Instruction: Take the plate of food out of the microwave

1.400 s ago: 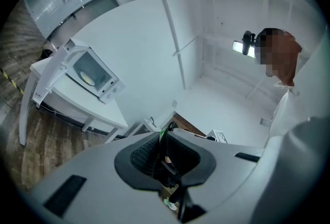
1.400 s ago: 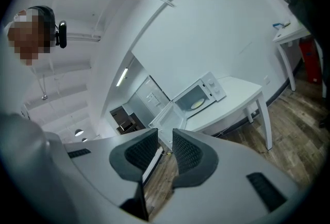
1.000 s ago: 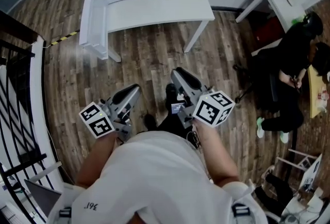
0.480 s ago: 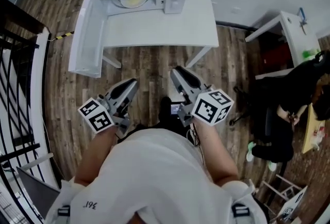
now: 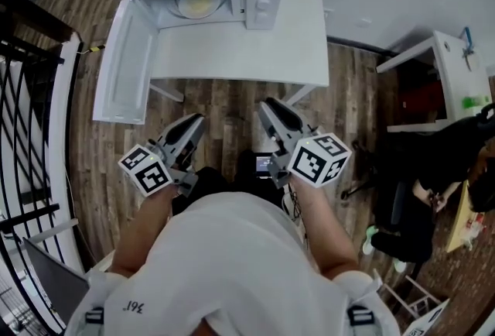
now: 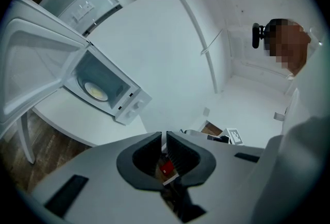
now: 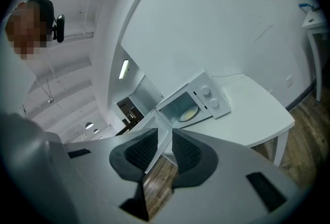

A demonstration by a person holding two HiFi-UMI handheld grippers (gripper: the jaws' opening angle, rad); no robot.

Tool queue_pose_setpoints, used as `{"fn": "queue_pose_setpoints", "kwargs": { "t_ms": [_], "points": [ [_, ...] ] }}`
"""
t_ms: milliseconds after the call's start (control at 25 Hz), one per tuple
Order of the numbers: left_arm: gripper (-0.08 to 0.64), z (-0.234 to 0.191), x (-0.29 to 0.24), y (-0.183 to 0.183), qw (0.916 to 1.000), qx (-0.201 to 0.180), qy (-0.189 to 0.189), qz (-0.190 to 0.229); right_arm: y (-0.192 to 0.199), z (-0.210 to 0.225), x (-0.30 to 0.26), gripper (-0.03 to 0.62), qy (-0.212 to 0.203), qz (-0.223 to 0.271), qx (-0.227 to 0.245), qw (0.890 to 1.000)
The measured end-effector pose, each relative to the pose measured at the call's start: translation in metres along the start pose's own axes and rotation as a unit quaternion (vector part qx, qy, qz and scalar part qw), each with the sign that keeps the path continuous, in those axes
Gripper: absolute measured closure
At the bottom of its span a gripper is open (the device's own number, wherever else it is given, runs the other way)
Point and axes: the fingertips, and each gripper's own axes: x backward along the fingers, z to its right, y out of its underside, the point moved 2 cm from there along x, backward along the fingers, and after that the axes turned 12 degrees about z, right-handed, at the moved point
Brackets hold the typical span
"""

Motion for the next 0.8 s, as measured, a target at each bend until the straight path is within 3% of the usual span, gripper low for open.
{"fn": "queue_pose_setpoints", "kwargs": {
  "t_ms": [240,800],
  "points": [
    [0.531,-0.02,-0.016,-0.006,0.9999,-0.003,0.002,-0.016,0.003,0.008,-0.03,0.522,0.002,-0.022,-0.001,1.0],
    [0.531,-0.097,-0.054,-0.053,0.9981,-0.007,0.023,-0.057,0.002,0.014,-0.124,0.522,0.038,-0.016,0.002,0.999]
  ]
}}
